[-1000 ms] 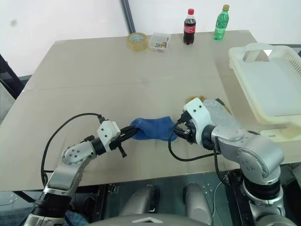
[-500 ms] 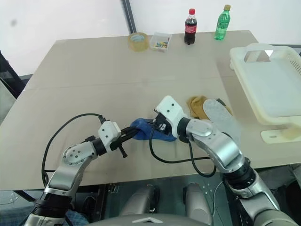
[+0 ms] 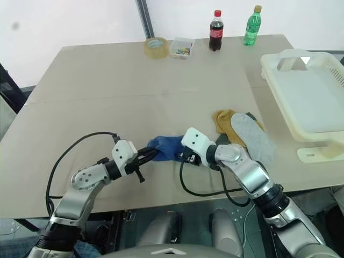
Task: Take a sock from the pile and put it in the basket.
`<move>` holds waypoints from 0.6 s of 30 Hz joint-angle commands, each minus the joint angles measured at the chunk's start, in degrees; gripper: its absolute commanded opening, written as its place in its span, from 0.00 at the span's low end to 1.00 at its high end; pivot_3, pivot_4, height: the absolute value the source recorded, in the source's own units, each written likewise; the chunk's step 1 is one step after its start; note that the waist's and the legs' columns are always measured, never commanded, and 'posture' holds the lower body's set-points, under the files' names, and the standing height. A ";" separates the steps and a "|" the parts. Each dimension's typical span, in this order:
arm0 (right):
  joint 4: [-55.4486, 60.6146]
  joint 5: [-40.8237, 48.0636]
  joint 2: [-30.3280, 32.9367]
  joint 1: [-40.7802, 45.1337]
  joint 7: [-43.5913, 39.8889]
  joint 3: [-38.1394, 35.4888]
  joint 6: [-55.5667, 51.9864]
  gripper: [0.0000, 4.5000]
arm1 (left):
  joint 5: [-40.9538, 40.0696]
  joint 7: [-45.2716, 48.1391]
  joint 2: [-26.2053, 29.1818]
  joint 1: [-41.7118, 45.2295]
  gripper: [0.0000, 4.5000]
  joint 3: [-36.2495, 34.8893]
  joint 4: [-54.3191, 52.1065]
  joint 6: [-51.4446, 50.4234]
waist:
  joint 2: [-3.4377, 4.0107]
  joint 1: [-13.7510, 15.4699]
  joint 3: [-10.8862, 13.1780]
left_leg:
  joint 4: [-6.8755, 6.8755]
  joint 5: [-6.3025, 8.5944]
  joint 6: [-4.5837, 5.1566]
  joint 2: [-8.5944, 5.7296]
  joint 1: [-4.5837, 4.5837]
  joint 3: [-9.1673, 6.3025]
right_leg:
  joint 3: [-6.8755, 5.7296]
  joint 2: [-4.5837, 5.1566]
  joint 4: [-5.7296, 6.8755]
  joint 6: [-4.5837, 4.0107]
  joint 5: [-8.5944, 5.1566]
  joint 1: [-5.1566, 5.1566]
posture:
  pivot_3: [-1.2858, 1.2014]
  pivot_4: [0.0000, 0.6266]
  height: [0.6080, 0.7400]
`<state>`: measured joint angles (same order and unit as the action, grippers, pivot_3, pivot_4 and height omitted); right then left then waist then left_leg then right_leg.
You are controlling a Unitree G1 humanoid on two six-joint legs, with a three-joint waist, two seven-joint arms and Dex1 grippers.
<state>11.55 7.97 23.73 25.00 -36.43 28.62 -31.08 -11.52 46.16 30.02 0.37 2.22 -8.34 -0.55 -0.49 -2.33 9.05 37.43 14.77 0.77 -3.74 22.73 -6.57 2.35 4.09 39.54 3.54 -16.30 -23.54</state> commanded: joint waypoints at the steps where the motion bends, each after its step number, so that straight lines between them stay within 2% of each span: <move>1: -0.82 -1.77 -0.18 -0.03 -0.49 0.31 -0.92 0.55 | -4.39 1.01 0.31 -0.72 0.55 -2.33 -2.89 -1.78 | 0.00 0.04 0.00 | 0.00 0.00 0.00 0.00 0.00 0.00 | 0.00 0.00 0.00 0.00 0.00 0.00 | 0.52 0.24 1.00; 4: -0.56 -2.24 -0.43 -0.31 -0.99 0.05 -1.20 0.55 | -13.26 -0.20 -1.98 -0.45 0.78 -5.99 -4.97 -7.86 | -0.02 0.07 -0.01 | 0.00 0.00 0.00 0.01 0.00 -0.01 | 0.00 0.02 0.01 0.00 0.00 0.00 | 0.52 0.24 1.00; 5: -0.40 -2.46 -0.37 -0.39 -1.10 0.02 -1.34 0.55 | -16.62 -1.37 -2.20 0.30 0.83 -7.98 -5.28 -11.34 | -0.02 0.07 -0.02 | 0.01 0.01 0.01 0.01 0.00 -0.02 | -0.01 0.04 0.01 0.00 0.00 0.00 | 0.52 0.24 1.00; 6: -0.20 -2.58 -0.33 -0.49 -1.15 -0.04 -1.49 0.55 | -19.62 -2.10 -1.79 1.02 0.94 -9.92 -5.15 -14.83 | -0.03 0.08 -0.02 | 0.01 0.01 0.01 0.01 0.00 -0.02 | -0.01 0.04 0.01 0.00 0.00 0.01 | 0.52 0.24 1.00; 7: -0.07 -2.64 -0.33 -0.56 -1.17 -0.15 -1.65 0.55 | -22.82 -3.29 -1.25 1.81 1.00 -11.91 -4.73 -19.42 | -0.04 0.08 -0.03 | 0.01 0.01 0.01 0.01 -0.01 -0.02 | -0.01 0.04 0.03 0.00 0.00 0.01 | 0.52 0.24 1.00; 13: -0.39 -3.40 -0.78 -0.52 -1.16 -0.10 -1.78 0.55 | -37.98 -7.22 3.37 7.86 1.00 -15.14 -0.29 -48.54 | -0.09 0.00 -0.06 | 0.04 0.01 0.01 -0.02 -0.05 -0.06 | -0.05 -0.08 0.13 0.00 0.00 0.01 | 0.52 0.24 1.00; 18: 0.34 -4.17 -1.37 -0.03 -0.87 -0.54 -2.92 0.55 | -52.38 -13.59 2.76 18.64 1.00 -20.38 10.72 -72.71 | -0.31 0.06 -0.19 | 0.11 -0.01 -0.01 -0.05 -0.09 -0.11 | -0.09 -0.08 0.20 0.00 0.00 0.02 | 0.52 0.24 1.00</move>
<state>11.48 4.85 22.31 25.21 -37.41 28.13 -32.69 -57.23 35.52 32.95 14.86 -14.34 -2.28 -63.52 -0.80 -2.27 8.86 37.54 14.77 0.76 -3.78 22.64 -6.70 2.25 4.01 39.74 3.54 -16.30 -23.52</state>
